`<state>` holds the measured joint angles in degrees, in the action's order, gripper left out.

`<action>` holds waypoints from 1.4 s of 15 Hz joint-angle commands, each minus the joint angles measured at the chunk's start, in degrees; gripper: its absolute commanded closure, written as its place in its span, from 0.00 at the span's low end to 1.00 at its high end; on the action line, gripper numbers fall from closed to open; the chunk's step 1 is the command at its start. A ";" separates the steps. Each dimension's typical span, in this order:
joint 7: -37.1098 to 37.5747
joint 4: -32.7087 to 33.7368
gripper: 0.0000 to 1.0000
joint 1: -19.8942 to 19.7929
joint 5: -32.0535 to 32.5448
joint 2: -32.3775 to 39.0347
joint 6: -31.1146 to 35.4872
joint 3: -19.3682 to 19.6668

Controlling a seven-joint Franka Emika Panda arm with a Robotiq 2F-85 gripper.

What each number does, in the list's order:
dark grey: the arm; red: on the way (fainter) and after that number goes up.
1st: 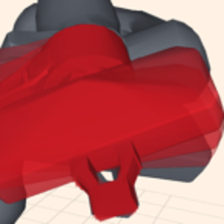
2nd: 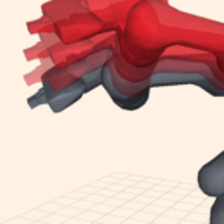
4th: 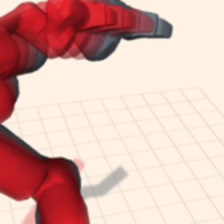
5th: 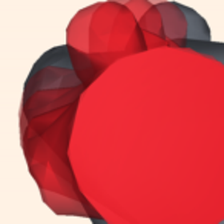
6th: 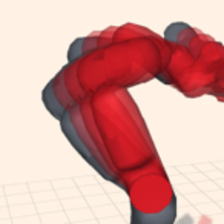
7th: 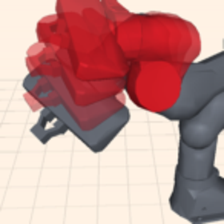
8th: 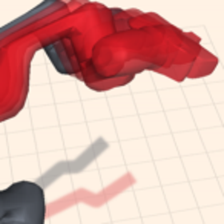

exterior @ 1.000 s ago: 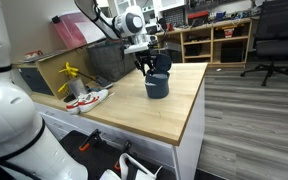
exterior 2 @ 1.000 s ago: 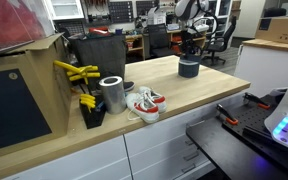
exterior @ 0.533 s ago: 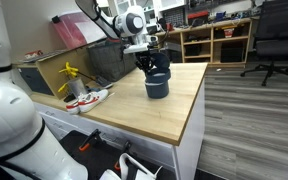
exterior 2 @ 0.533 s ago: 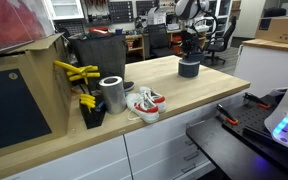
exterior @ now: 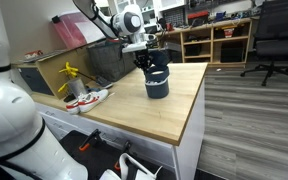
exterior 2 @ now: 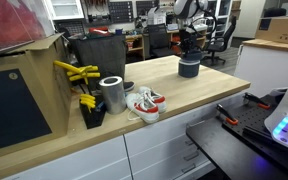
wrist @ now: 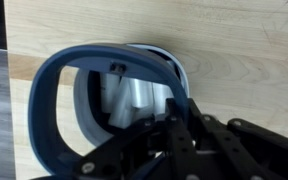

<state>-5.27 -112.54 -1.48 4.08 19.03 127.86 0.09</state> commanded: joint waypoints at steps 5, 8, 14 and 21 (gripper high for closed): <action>-7.56 -0.57 0.97 -0.30 0.07 -1.68 -2.59 -1.01; -10.48 -0.45 0.97 -0.72 0.19 -1.74 -4.37 -0.87; -13.29 -0.81 0.97 -1.37 0.06 -1.89 -5.21 -0.85; -11.50 -0.94 0.97 -0.71 0.24 -1.55 -3.92 -1.18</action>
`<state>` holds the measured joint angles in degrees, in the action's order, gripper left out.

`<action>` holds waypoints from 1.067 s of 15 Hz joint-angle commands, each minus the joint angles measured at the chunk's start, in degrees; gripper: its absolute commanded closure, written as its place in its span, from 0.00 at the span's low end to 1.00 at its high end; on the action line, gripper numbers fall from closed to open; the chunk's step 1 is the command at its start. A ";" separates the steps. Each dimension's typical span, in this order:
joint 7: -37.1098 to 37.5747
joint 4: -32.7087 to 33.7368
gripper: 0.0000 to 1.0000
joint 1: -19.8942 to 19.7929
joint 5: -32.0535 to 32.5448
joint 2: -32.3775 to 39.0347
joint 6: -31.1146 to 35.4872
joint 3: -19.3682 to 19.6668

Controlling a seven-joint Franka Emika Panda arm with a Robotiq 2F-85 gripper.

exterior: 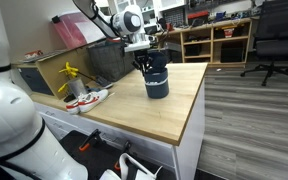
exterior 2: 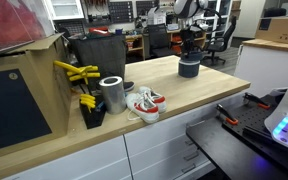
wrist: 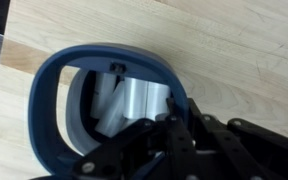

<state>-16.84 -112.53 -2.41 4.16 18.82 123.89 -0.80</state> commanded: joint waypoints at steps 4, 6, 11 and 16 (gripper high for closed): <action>0.97 -0.96 0.97 0.62 0.46 -1.03 0.71 -0.29; 1.38 -0.82 0.97 0.73 0.51 -0.91 0.86 -0.20; 2.55 -1.26 0.97 1.11 1.44 -0.97 2.15 0.08; 4.50 -2.10 0.97 1.37 2.79 -0.91 3.52 0.33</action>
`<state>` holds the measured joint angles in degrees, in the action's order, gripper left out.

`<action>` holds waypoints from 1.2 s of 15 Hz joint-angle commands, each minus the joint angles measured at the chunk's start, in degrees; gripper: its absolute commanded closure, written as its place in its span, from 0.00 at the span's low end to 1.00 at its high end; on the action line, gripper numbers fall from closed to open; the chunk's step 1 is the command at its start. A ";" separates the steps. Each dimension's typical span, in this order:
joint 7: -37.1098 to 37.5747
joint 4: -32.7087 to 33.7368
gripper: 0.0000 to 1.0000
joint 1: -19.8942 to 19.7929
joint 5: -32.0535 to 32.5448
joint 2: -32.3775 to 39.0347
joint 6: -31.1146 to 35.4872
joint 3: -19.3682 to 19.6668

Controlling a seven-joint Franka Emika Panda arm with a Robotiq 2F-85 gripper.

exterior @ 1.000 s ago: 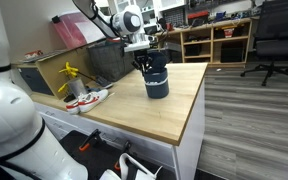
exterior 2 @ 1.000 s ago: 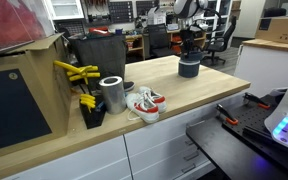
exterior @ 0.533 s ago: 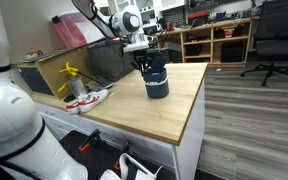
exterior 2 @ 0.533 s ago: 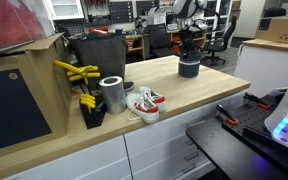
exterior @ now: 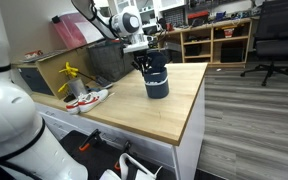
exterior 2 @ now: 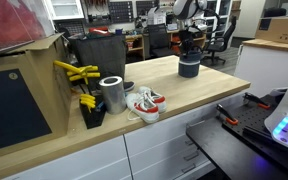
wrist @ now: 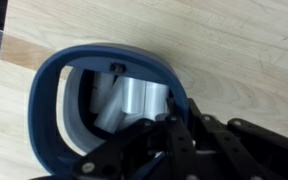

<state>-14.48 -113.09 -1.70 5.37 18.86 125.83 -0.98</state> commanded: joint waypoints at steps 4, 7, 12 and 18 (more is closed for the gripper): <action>3.11 -1.94 0.97 0.66 1.71 -0.53 1.80 0.36; 3.27 -1.69 0.97 0.87 1.50 -0.12 2.18 0.17; 4.30 -1.28 0.97 1.50 1.62 0.40 2.74 0.13; 4.85 -1.29 0.97 1.65 2.20 0.63 3.13 0.40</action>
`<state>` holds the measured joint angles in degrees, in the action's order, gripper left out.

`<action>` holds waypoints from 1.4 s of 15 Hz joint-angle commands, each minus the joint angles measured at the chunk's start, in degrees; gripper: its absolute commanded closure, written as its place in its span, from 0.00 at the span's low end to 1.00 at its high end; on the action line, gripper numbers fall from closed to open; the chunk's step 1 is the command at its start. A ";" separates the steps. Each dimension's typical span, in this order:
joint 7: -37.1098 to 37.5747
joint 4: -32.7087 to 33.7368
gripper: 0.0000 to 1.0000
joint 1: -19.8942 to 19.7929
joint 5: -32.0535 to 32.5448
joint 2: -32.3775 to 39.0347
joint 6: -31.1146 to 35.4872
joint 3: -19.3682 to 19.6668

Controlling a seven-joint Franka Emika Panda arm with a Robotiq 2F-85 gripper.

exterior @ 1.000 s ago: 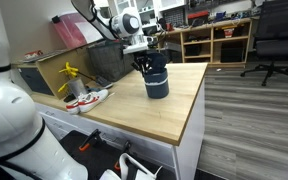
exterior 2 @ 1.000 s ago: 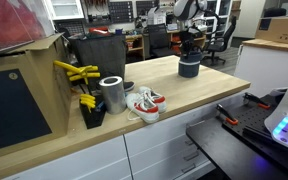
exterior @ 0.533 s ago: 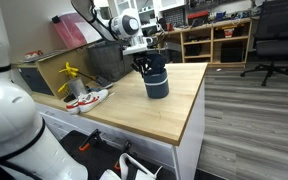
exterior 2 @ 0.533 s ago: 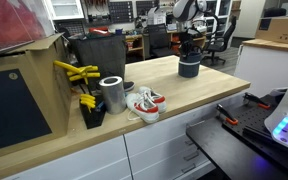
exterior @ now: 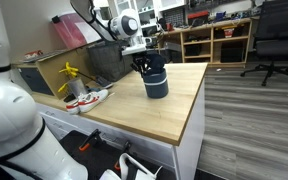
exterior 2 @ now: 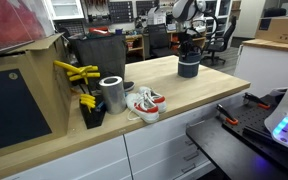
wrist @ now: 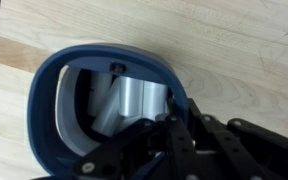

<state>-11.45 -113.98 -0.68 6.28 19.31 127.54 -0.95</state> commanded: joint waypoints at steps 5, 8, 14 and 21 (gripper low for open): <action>2.45 -0.22 0.97 0.54 1.47 0.32 1.76 0.61; 2.68 -0.11 0.97 0.53 1.47 0.49 1.86 0.74; 4.70 0.44 0.97 0.41 0.69 1.09 1.78 0.89; 4.68 0.54 0.97 0.44 0.12 0.63 1.91 0.37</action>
<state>-7.47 -113.70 -0.69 6.41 19.82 128.44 -0.59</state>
